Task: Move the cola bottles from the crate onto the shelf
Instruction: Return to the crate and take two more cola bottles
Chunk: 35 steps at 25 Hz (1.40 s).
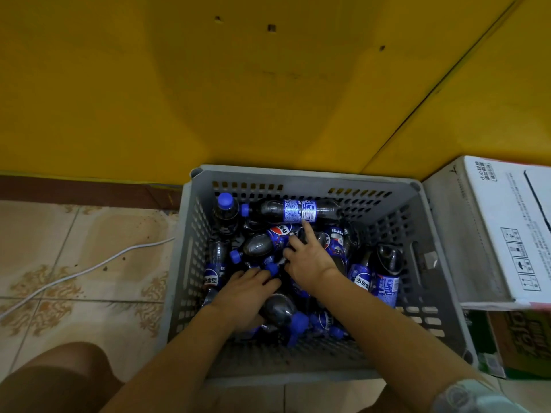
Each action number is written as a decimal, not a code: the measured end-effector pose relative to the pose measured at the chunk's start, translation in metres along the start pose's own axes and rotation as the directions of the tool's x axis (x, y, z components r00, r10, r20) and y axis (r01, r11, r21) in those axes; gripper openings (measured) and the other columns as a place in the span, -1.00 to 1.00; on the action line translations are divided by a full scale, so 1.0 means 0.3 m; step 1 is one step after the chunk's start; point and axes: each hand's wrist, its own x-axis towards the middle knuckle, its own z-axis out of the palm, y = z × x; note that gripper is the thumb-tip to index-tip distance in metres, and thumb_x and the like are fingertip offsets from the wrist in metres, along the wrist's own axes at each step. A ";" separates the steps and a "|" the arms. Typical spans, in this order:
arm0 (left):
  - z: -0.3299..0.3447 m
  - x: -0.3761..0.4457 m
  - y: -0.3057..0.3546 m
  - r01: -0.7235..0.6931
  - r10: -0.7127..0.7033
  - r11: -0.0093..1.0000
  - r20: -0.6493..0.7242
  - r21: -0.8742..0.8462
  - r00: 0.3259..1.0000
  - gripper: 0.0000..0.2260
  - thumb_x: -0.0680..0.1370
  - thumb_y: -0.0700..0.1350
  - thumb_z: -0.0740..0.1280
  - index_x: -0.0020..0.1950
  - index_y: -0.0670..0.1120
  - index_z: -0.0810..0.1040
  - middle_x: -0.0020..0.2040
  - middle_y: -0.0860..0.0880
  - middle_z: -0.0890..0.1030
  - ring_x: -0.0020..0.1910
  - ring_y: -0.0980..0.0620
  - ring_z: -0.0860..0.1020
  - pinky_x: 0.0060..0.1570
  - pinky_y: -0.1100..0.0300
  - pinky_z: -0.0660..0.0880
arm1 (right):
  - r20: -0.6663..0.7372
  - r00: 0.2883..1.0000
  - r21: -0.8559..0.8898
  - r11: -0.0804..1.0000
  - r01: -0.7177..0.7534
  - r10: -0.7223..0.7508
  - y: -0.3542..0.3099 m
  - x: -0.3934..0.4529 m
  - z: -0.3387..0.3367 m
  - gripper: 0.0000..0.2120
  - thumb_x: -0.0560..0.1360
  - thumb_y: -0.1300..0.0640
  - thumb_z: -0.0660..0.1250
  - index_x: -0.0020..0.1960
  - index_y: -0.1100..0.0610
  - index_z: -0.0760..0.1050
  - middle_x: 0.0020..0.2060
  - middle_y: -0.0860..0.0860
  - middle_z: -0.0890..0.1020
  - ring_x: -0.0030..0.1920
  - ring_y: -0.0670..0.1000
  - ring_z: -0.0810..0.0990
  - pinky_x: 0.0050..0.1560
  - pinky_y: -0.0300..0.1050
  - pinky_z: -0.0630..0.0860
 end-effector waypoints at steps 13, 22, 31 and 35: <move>-0.119 -0.067 -0.038 0.091 -0.281 0.670 -0.138 -0.737 0.950 -0.29 0.38 0.01 0.60 0.43 0.20 0.34 0.24 0.15 0.58 0.22 0.14 0.55 0.28 0.14 0.49 | -0.283 0.949 0.396 0.918 -0.020 0.142 0.176 -0.237 0.107 -0.31 0.51 0.07 0.43 0.55 0.06 0.21 0.39 0.14 0.40 0.41 0.21 0.37 0.47 0.51 0.06; -0.316 -0.094 0.025 -0.163 -0.519 0.248 -0.272 -0.955 0.810 -0.48 0.38 0.37 0.43 0.29 0.26 0.45 0.21 0.25 0.58 0.25 0.24 0.51 0.25 0.21 0.40 | -0.226 0.839 0.949 0.306 0.075 0.495 0.071 -0.319 0.097 -0.29 0.45 -0.19 0.41 0.51 0.00 0.27 0.28 -0.06 0.49 0.19 0.03 0.57 0.13 -0.02 0.54; -0.393 -0.052 0.129 -0.230 -0.624 0.151 -0.273 -0.961 0.732 -0.54 0.38 0.52 0.21 0.17 0.34 0.43 0.24 0.18 0.59 0.27 0.09 0.55 0.36 -0.09 0.44 | 0.063 0.692 0.791 -0.459 0.405 0.719 -0.041 -0.285 -0.136 -0.52 0.57 -0.02 0.42 0.44 -0.13 0.35 0.20 -0.29 0.62 0.25 -0.23 0.58 0.26 -0.21 0.49; -0.431 -0.059 0.125 -0.235 -0.596 -0.122 -0.119 -0.964 0.794 -0.71 0.62 0.19 0.22 0.27 0.09 0.46 0.17 -0.08 0.67 0.06 -0.04 0.69 0.09 -0.06 0.60 | 0.203 0.694 0.732 -0.578 0.361 0.691 -0.034 -0.294 -0.189 -0.36 0.51 -0.36 0.14 0.53 -0.16 0.29 0.42 -0.29 0.47 0.44 -0.24 0.39 0.37 -0.28 0.29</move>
